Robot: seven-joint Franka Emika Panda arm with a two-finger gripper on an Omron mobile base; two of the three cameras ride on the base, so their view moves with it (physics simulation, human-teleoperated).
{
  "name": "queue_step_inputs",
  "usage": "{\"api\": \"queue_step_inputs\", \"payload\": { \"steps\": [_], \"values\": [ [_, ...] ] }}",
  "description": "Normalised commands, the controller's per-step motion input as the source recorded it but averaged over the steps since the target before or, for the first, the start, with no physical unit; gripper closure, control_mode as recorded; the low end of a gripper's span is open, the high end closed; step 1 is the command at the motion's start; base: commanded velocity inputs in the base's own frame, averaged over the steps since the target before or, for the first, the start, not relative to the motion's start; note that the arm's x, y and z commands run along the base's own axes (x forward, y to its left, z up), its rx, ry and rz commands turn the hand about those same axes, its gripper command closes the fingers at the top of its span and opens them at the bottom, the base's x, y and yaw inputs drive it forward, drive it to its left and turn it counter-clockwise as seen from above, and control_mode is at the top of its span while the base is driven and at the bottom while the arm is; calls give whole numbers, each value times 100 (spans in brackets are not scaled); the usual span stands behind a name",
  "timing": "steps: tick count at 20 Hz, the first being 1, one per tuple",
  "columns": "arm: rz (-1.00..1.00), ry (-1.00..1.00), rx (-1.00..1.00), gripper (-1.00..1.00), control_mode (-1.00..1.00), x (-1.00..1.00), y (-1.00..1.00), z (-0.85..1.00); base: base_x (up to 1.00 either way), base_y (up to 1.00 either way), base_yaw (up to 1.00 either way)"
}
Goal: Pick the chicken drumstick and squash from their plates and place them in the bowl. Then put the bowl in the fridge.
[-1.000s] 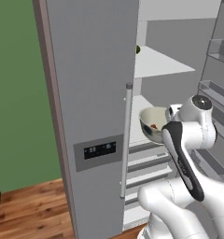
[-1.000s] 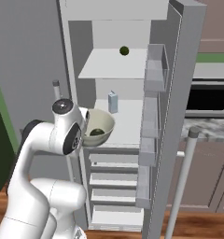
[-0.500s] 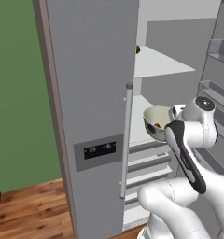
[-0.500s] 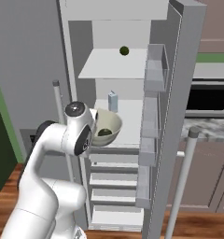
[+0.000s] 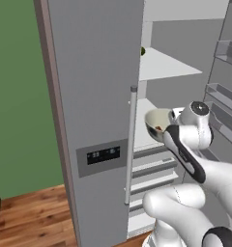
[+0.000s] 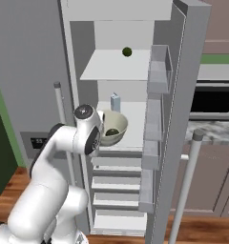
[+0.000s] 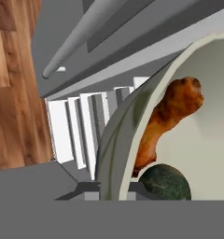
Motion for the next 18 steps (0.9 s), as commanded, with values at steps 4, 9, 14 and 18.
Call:
{"api": "queue_step_inputs", "payload": {
  "steps": [4, 9, 14, 18],
  "values": [
    [0, 0, -1, 100, -100, 53, -11, -15, 0, 0, 0],
    [5, 0, 0, 100, -100, 36, -18, -17, 0, 0, 0],
    [9, 0, 0, 100, -100, 33, -12, -18, 0, 0, 0],
    [9, 0, 0, 100, -100, 32, -11, -20, 0, 0, 0]
  ]
}}
